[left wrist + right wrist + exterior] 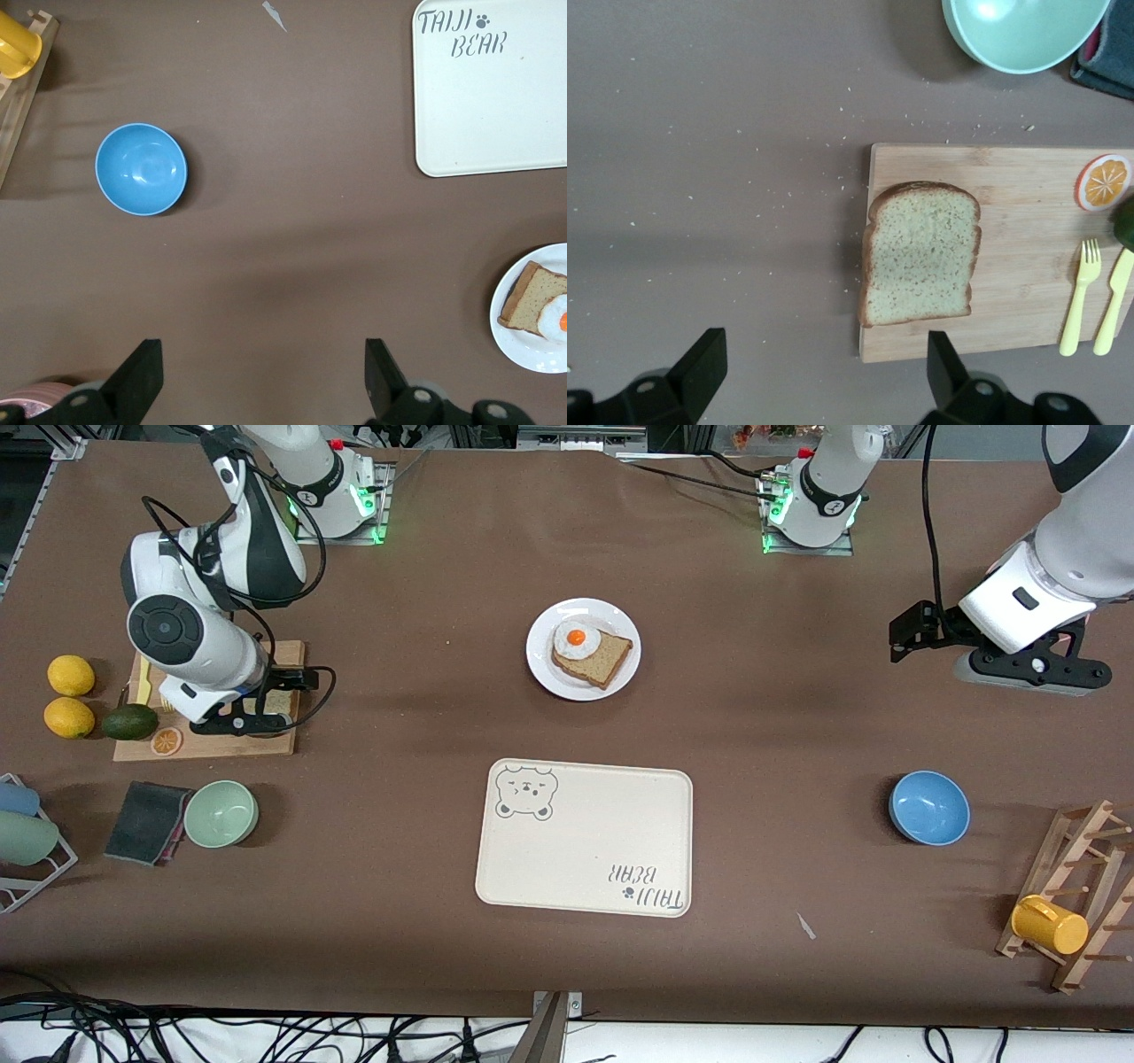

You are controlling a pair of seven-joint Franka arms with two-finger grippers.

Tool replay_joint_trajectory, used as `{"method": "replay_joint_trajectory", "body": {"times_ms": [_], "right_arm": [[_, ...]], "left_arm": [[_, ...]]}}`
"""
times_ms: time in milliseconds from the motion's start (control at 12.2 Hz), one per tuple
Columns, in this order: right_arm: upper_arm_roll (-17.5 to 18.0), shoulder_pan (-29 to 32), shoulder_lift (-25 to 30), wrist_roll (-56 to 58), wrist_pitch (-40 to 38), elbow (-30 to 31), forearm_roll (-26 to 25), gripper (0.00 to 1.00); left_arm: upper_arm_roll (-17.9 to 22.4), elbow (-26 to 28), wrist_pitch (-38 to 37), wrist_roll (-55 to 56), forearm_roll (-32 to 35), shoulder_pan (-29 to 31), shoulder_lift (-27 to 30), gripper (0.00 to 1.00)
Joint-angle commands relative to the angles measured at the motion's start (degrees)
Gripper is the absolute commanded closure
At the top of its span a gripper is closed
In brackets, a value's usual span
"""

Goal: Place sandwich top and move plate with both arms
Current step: 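Move the right gripper over the bread slice on the cutting board, then lower the right gripper and grasp the bread slice by its edge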

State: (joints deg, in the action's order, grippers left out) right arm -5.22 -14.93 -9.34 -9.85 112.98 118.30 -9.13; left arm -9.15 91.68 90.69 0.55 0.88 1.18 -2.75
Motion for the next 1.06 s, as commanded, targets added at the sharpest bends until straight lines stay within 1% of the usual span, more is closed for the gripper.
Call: {"method": "replay_joint_trajectory", "body": {"times_ms": [0, 164, 491, 654, 818, 982], "right_arm": [[-0.14, -0.27, -0.33, -0.96, 3.54, 2.28, -1.33, 0.0], [-0.49, -0.19, -1.03, -0.7, 8.11, 5.0, -1.33, 0.0], [-0.58, -0.01, -2.87, -0.35, 9.88, 5.71, -1.76, 0.0], [-0.85, 0.34, -3.67, -0.09, 12.6, 7.03, -2.91, 0.0], [-1.64, 0.34, -4.72, 0.09, 14.89, 8.44, -5.36, 0.0], [-2.86, 0.43, -6.04, 0.09, 15.08, 8.44, -6.69, 0.0]], "left_arm": [[-0.69, -1.24, -2.62, -0.38, 2.02, 0.05, 0.11, 0.0], [-0.69, -1.85, -2.62, -0.2, 2.1, -0.04, 0.03, 0.0], [-0.6, -2.21, -2.62, -0.38, 2.1, -0.04, 0.03, 0.0], [-0.51, -2.21, -2.54, -0.29, 2.1, -0.04, -0.06, 0.0], [-0.51, -2.3, -2.36, -0.29, 2.1, -0.12, -0.33, 0.0], [-0.43, -2.3, -2.36, -0.38, 2.19, -0.04, -0.33, 0.0]]}}
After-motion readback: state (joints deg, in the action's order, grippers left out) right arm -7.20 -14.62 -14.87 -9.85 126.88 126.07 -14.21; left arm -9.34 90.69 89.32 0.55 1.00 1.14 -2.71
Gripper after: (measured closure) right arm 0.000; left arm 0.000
